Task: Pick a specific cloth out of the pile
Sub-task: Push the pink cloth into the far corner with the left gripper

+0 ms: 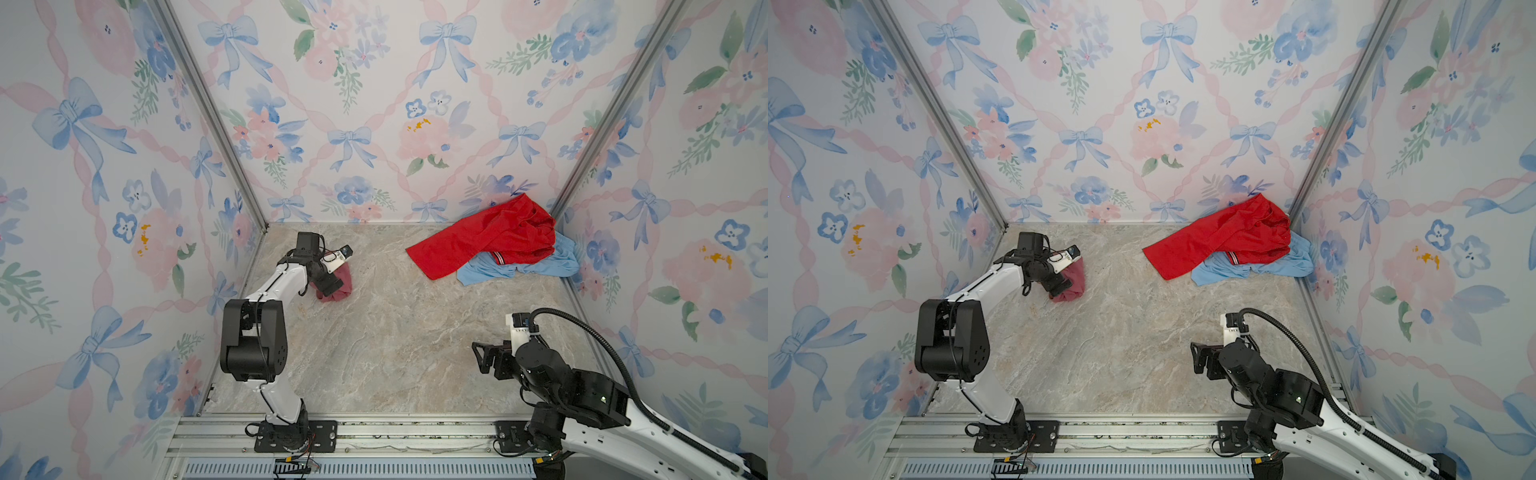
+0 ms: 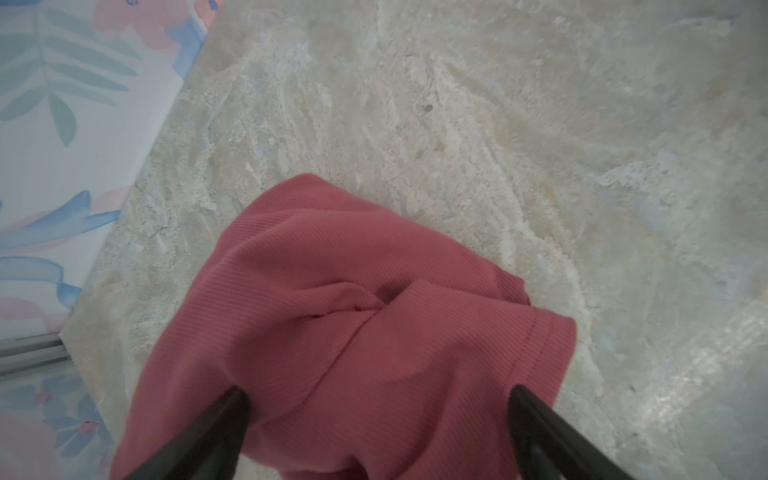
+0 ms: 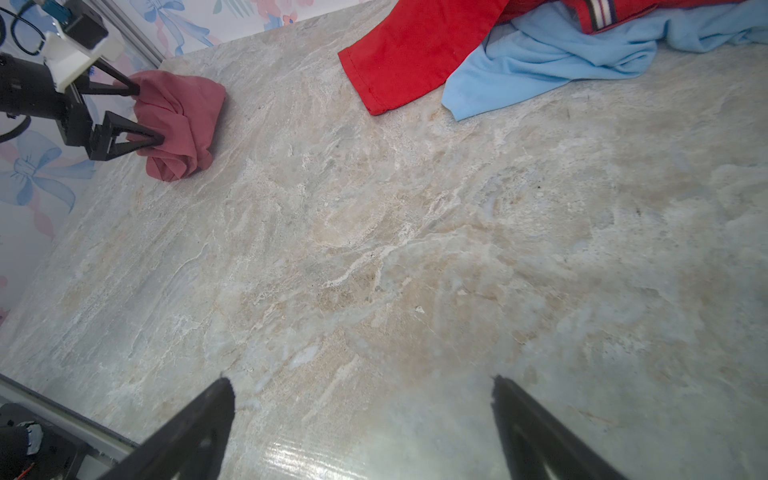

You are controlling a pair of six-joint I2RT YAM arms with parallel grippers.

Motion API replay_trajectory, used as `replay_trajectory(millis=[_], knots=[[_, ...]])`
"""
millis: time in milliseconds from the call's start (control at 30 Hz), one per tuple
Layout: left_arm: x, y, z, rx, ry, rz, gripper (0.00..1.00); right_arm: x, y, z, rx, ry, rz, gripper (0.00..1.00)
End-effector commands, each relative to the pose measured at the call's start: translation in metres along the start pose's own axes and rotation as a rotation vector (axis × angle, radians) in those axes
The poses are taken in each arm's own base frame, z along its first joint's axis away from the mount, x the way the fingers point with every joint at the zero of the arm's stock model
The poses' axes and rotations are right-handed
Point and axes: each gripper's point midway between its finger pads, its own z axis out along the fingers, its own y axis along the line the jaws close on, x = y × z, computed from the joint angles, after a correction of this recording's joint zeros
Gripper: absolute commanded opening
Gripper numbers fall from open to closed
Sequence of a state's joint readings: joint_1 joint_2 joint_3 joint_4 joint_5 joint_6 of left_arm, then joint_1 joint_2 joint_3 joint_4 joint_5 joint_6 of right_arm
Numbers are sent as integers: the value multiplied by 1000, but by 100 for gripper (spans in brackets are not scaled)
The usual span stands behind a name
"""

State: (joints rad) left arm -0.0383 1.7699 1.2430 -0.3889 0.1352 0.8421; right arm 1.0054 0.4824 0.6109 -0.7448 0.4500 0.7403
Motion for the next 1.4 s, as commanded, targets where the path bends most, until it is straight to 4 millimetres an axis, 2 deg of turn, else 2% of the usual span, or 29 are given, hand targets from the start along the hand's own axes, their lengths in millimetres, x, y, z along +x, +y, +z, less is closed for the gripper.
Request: replay_trajectory(millis=[0,267,333,400,433,500,533,567,633,733,867,1000,1100,1200,1367], knots=[[23,-15,16,97,77,48,98,-2,-8,-13,15,1,-1,99],[30,-24,53,192,75,-60,98,-10,-23,-27,59,-36,-3,99],[32,-24,60,206,73,-87,95,-10,-25,-29,63,-36,2,99],[35,-28,69,233,76,-114,87,-10,-28,-30,72,-40,3,99],[36,-32,73,249,77,-128,80,-10,-28,-30,72,-42,4,99],[34,-38,82,286,65,-177,60,-10,-29,-31,75,-45,6,98],[32,-38,86,299,55,-195,23,-10,-30,-31,76,-44,6,99],[34,-30,91,274,77,-242,0,-10,-30,-32,77,-45,6,98],[38,-15,103,243,102,-342,0,-11,-32,-33,82,-46,3,99],[34,13,107,212,72,-489,0,-13,-34,-36,91,-47,1,99],[40,77,106,45,43,-698,0,-15,-38,-40,107,-57,8,99],[67,142,99,-149,56,-947,0,-17,-36,-39,105,-61,30,99],[76,163,98,-195,45,-1002,0,-19,-33,-38,100,-60,45,99],[78,170,111,-184,28,-1032,0,-21,-29,-36,102,-56,44,99],[67,174,125,-157,-9,-1056,0,-26,-21,-32,118,-40,23,99]])
